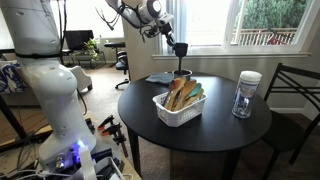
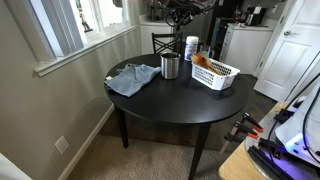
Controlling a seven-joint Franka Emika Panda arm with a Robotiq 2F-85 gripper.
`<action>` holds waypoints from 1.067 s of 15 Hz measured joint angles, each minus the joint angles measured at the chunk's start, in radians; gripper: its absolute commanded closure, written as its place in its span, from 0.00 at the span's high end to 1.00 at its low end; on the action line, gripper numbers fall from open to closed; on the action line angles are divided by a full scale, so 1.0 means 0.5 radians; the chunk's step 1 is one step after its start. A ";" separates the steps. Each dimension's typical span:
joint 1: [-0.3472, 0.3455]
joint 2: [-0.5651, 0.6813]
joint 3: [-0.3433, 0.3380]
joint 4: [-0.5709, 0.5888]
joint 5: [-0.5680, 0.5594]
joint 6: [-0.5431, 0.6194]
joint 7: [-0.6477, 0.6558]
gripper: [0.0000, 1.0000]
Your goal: Remove the black spatula from the white rack and put it inside the silver tin
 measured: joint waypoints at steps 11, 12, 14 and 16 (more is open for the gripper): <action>-0.022 -0.008 0.000 -0.084 0.006 0.032 0.031 0.79; -0.022 -0.008 0.000 -0.085 0.006 0.032 0.031 0.87; -0.022 -0.008 0.000 -0.085 0.006 0.032 0.031 0.98; -0.022 -0.008 0.000 -0.085 0.006 0.032 0.031 1.00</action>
